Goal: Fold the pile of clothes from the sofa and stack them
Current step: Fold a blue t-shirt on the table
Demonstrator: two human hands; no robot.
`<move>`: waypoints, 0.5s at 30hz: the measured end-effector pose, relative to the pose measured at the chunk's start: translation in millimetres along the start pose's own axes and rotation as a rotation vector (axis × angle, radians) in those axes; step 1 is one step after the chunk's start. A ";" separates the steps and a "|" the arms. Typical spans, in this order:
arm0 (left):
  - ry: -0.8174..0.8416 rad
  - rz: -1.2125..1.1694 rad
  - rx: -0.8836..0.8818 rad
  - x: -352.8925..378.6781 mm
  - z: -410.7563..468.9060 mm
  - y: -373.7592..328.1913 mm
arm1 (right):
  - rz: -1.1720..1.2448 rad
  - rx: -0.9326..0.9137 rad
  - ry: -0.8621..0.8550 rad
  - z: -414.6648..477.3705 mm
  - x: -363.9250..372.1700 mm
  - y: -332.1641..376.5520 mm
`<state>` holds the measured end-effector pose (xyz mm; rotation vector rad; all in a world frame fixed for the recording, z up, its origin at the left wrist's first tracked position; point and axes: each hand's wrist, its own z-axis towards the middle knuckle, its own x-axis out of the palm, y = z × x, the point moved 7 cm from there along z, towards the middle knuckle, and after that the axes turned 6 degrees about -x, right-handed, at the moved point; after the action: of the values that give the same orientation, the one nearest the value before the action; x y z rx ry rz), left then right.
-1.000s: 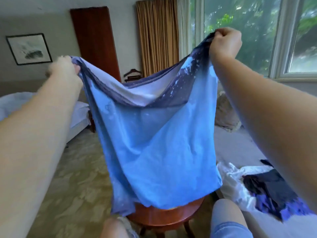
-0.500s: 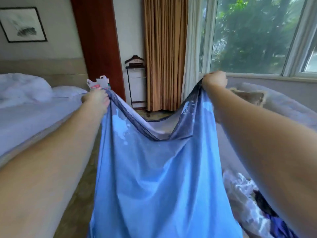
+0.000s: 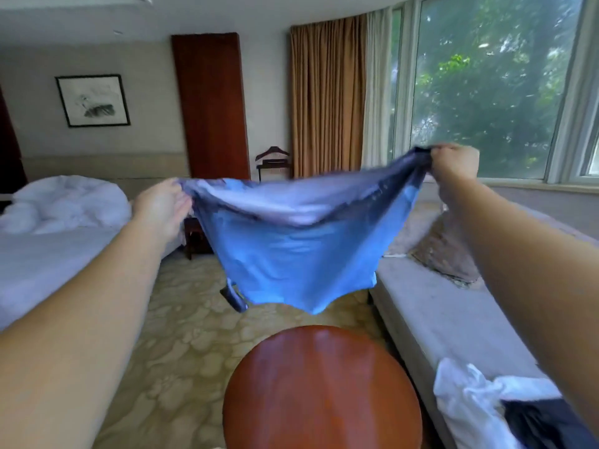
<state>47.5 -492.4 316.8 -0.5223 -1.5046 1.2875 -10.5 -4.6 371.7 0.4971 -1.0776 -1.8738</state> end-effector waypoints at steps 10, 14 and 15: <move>0.275 1.140 -0.453 -106.3 -82.0 190.5 | -1.015 0.442 0.930 -169.6 -102.7 -180.5; 0.525 1.538 -0.750 -132.3 -117.1 247.4 | -1.151 0.721 1.213 -224.6 -133.2 -227.1; 0.579 1.592 -0.850 -137.8 -125.2 260.3 | -1.209 0.806 1.299 -240.9 -137.1 -232.1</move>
<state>134.5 -465.5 10.0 -2.7344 -0.8857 1.2009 111.7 48.5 35.6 2.7857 -0.4750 -1.2125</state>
